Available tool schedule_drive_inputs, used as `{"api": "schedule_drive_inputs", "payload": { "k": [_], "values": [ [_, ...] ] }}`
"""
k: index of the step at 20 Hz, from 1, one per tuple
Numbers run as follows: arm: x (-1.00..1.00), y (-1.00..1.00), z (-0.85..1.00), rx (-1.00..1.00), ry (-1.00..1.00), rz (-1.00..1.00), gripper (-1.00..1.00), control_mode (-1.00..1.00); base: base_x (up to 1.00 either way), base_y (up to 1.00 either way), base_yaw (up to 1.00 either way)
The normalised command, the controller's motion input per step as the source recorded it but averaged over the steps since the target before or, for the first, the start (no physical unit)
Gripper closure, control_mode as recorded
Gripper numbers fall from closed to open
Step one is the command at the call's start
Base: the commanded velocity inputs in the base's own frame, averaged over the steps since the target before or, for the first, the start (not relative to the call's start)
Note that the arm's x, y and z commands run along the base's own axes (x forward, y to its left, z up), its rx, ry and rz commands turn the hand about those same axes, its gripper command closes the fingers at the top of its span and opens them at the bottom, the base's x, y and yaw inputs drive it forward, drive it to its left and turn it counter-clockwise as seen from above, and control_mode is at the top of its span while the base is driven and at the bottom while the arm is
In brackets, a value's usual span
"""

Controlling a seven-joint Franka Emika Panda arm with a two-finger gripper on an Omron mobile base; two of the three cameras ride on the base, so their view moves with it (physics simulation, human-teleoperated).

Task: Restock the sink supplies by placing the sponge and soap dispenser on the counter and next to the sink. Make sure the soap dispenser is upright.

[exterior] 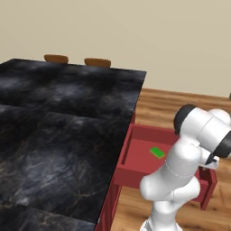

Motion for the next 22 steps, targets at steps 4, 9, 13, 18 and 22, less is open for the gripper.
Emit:
{"api": "schedule_drive_inputs", "payload": {
  "k": [4, 9, 13, 18, 22],
  "values": [
    [-0.13, -0.44, 0.03, 0.00, -0.02, 0.00, -1.00, -1.00, 0.00, 0.00, 0.00],
    [0.20, 0.17, 0.48, 0.02, -0.05, 0.09, -1.00, -1.00, 0.00, 0.00, 0.00],
    [0.58, 0.36, 0.46, 0.02, 0.00, 0.18, -1.00, -1.00, 0.00, 0.00, 0.00],
    [0.83, 0.32, 0.04, 0.00, 0.01, 0.23, -1.00, -1.00, 0.00, 0.00, 0.00],
    [0.75, 0.13, -0.07, 0.00, 0.01, 0.31, -1.00, -1.00, 0.00, 0.00, 0.00]
  ]
}}
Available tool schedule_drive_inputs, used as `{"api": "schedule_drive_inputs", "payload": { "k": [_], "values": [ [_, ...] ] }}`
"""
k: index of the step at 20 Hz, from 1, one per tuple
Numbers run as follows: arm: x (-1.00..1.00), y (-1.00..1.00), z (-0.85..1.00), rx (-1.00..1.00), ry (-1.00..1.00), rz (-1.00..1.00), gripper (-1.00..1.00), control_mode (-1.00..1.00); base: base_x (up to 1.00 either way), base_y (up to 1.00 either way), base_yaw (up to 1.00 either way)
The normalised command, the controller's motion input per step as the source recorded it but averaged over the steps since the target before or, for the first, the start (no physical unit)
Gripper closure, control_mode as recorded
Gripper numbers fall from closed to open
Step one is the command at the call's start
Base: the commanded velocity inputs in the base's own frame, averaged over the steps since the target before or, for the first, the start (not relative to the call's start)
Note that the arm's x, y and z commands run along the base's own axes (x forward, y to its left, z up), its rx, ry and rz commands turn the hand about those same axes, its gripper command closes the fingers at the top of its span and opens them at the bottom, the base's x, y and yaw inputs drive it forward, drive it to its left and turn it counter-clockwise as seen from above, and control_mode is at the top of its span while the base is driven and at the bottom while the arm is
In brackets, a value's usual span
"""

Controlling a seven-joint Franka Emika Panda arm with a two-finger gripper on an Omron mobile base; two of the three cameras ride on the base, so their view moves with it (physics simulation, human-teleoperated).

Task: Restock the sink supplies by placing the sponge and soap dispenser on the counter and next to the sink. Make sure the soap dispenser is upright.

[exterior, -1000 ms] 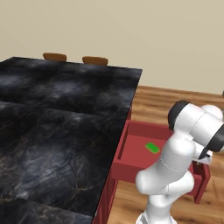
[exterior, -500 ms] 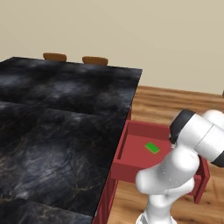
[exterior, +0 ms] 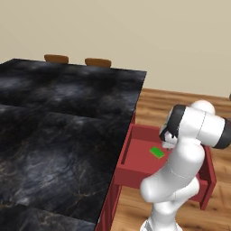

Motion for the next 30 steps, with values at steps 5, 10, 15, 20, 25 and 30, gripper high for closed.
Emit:
{"api": "schedule_drive_inputs", "payload": {
  "k": [5, 10, 15, 20, 25, 30],
  "values": [
    [0.56, 0.27, -0.18, 0.00, 0.00, 0.29, -1.00, -1.00, 0.00, 0.00, 0.00],
    [0.39, 0.22, -0.26, 0.00, 0.00, 0.20, -1.00, -1.00, 0.00, 0.00, 0.00],
    [0.40, 0.13, -0.21, -0.02, 0.04, 0.01, -1.00, -1.00, 0.00, 0.00, 0.00],
    [0.43, 0.00, -0.23, -0.01, 0.07, 0.02, -1.00, -1.00, 0.00, 0.00, 0.00],
    [0.45, 0.00, -0.25, 0.00, 0.03, 0.05, -1.00, -1.00, 0.00, 0.00, 0.00],
    [0.40, -0.06, -0.16, 0.00, 0.03, 0.06, -1.00, -1.00, 0.00, 0.00, 0.00]
  ]
}}
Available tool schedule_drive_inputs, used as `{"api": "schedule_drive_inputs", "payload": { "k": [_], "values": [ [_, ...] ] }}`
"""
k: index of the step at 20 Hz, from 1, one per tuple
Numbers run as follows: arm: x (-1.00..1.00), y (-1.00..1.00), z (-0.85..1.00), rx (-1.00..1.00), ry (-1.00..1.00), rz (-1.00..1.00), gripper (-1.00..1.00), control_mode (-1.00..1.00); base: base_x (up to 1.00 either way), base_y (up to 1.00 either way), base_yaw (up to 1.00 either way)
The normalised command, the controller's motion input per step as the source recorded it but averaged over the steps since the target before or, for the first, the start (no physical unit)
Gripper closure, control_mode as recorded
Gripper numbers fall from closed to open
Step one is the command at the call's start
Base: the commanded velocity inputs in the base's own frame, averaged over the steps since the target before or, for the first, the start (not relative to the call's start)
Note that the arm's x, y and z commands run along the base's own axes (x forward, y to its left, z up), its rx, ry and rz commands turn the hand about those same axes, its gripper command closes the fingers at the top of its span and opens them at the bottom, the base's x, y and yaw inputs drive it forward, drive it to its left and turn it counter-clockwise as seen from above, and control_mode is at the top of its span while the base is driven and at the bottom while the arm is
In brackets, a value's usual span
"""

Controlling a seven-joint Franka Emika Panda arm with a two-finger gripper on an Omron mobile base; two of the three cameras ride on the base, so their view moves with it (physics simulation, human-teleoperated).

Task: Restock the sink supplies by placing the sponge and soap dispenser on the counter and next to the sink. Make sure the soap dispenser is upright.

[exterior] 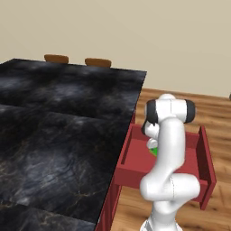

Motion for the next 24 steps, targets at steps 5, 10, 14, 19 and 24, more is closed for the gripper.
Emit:
{"api": "schedule_drive_inputs", "payload": {
  "k": [5, 10, 14, 19, 24],
  "values": [
    [0.39, -0.06, -0.32, 0.00, 0.04, 0.07, -1.00, -1.00, 0.00, 0.00, 0.00],
    [0.15, 0.00, -0.39, 0.00, 0.03, 0.05, -1.00, -1.00, 0.00, 0.00, 0.00],
    [0.00, 0.00, -0.23, 0.00, 0.00, 0.01, -1.00, -1.00, 0.00, 0.00, 0.00],
    [0.00, 0.00, -0.08, -0.02, 0.00, 0.00, -1.00, -1.00, 0.00, 0.00, 0.00],
    [0.00, 0.00, -0.25, -0.04, 0.00, 0.00, -1.00, -1.00, 0.00, 0.00, 0.00]
  ]
}}
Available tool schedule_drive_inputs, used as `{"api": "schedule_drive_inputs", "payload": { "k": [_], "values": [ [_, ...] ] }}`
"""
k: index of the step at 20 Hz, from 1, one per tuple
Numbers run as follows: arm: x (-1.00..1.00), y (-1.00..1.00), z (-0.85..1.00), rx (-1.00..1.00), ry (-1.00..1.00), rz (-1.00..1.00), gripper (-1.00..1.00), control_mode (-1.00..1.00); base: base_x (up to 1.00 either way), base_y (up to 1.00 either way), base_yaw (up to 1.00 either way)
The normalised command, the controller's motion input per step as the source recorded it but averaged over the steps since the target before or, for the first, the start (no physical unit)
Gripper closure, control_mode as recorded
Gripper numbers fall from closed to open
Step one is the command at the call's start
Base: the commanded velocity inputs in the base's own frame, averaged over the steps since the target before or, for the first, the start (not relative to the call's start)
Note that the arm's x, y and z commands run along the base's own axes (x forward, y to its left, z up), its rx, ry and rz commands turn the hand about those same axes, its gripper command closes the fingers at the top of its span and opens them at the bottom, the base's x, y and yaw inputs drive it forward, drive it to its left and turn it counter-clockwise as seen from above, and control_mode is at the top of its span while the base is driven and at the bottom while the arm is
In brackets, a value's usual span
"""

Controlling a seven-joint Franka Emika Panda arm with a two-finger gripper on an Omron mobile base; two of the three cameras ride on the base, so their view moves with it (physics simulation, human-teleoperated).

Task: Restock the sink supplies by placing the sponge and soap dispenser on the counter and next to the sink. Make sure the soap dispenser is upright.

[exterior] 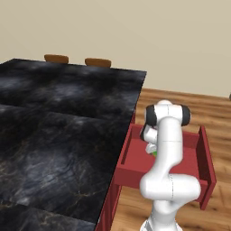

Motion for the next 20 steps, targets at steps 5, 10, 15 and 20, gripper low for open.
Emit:
{"api": "schedule_drive_inputs", "payload": {
  "k": [5, 10, 15, 20],
  "values": [
    [0.00, 0.00, -0.31, -0.04, 0.00, 0.00, -1.00, -1.00, 0.00, 0.00, 0.00],
    [-0.02, 0.00, -0.34, -0.03, 0.00, 0.00, 1.00, -1.00, 0.00, 0.00, 0.00],
    [-0.26, 0.00, -0.19, -0.02, -0.02, 0.00, 1.00, -1.00, 0.00, 0.00, 0.00],
    [-0.58, -0.12, 0.54, 0.00, -0.05, -0.02, 1.00, -1.00, 0.00, 0.00, 0.00]
  ]
}}
